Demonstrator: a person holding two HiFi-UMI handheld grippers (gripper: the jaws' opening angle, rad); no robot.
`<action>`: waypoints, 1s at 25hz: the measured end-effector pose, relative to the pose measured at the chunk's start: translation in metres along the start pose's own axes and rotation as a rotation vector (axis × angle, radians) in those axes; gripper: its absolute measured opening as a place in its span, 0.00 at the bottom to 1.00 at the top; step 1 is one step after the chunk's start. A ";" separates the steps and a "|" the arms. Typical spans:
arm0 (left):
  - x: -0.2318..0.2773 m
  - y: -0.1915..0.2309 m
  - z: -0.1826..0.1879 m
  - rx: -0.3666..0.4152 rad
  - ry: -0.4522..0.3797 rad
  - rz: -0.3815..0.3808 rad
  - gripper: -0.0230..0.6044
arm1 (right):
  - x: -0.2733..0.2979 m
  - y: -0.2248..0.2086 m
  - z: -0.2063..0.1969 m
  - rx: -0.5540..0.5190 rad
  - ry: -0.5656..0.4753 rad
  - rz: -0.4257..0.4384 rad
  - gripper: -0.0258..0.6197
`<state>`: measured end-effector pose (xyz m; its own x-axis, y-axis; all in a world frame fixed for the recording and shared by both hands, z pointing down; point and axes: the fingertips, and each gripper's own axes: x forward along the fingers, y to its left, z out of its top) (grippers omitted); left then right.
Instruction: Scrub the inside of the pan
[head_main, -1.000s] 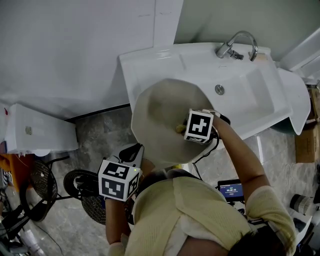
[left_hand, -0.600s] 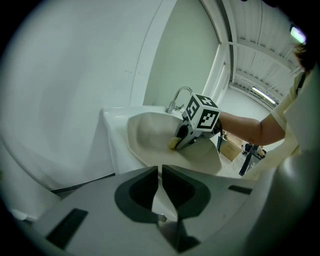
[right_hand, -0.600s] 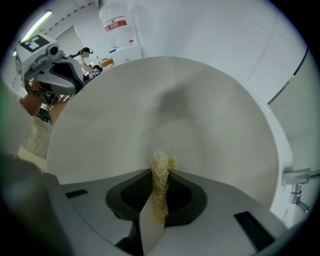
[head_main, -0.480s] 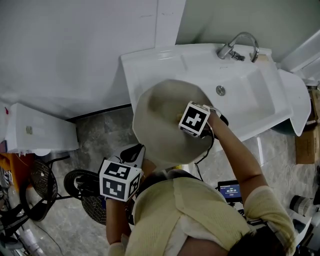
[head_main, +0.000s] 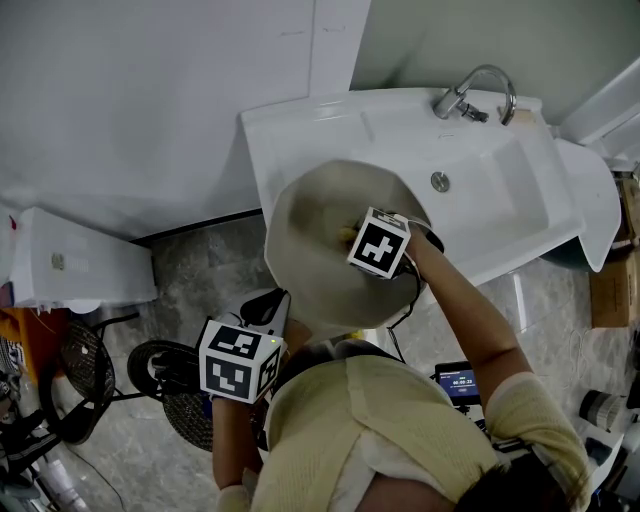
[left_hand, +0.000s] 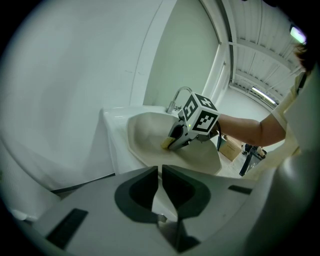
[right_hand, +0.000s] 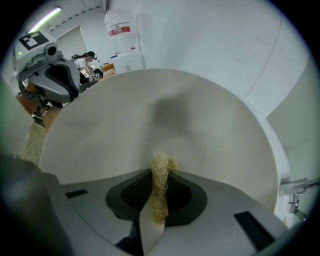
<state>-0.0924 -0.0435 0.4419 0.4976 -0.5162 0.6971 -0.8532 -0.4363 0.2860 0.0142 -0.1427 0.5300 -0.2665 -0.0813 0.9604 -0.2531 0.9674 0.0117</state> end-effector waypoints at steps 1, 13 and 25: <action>0.000 0.000 0.000 0.001 0.000 0.000 0.16 | 0.000 0.004 0.002 -0.010 -0.004 0.014 0.15; 0.000 0.000 0.001 0.006 -0.001 0.014 0.16 | 0.000 0.058 0.008 -0.098 0.000 0.142 0.15; -0.006 0.003 0.005 0.044 -0.010 0.072 0.16 | -0.030 0.052 0.014 0.070 -0.215 0.126 0.15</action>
<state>-0.0969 -0.0453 0.4357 0.4369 -0.5545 0.7083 -0.8791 -0.4299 0.2057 -0.0036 -0.0934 0.4984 -0.4901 -0.0179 0.8715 -0.2676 0.9546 -0.1309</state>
